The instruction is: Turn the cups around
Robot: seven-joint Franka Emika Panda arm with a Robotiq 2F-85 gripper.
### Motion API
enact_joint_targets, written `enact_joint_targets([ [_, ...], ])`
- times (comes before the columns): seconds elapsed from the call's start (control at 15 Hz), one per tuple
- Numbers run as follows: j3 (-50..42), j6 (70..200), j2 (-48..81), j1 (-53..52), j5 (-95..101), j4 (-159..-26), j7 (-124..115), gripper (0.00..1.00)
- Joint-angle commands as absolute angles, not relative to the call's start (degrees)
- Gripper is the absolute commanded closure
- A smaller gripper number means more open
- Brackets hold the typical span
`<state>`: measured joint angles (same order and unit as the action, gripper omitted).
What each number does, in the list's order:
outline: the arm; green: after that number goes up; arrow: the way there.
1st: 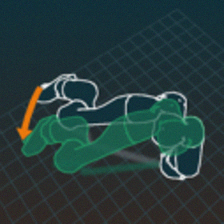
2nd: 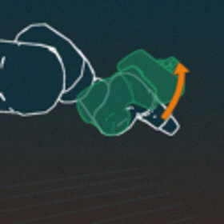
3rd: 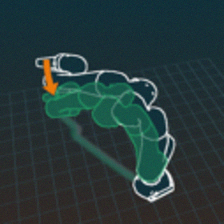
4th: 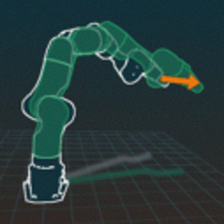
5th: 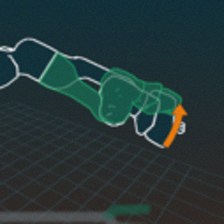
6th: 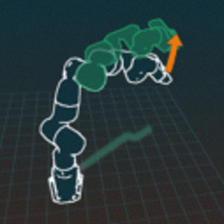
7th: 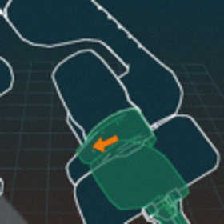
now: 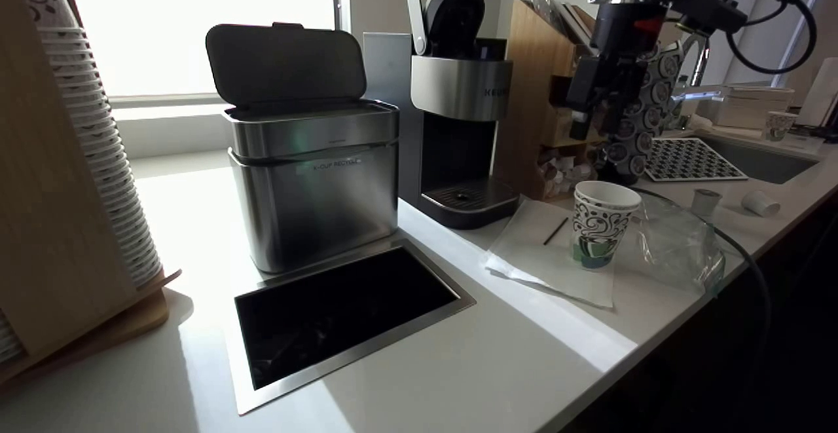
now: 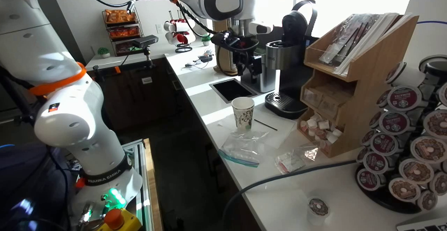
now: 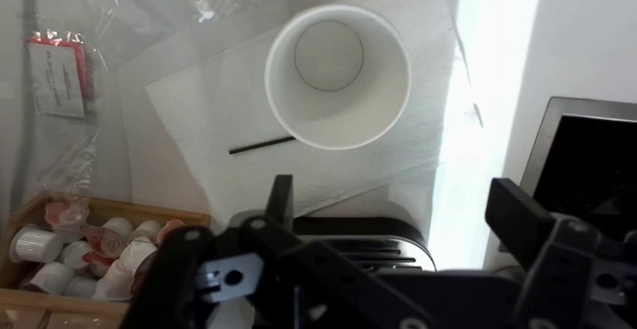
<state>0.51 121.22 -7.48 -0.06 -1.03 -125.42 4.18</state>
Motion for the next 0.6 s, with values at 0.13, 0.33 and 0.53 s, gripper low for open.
enact_joint_targets([
  [0.13,-0.6,121.6,-12.7,0.0,-2.3,-128.6,4.6,0.00],
  [0.33,-0.6,121.1,-11.3,-0.1,-1.6,-126.7,4.2,0.00],
  [0.53,-0.9,121.1,-12.0,0.0,-2.1,-127.2,4.2,0.00],
])
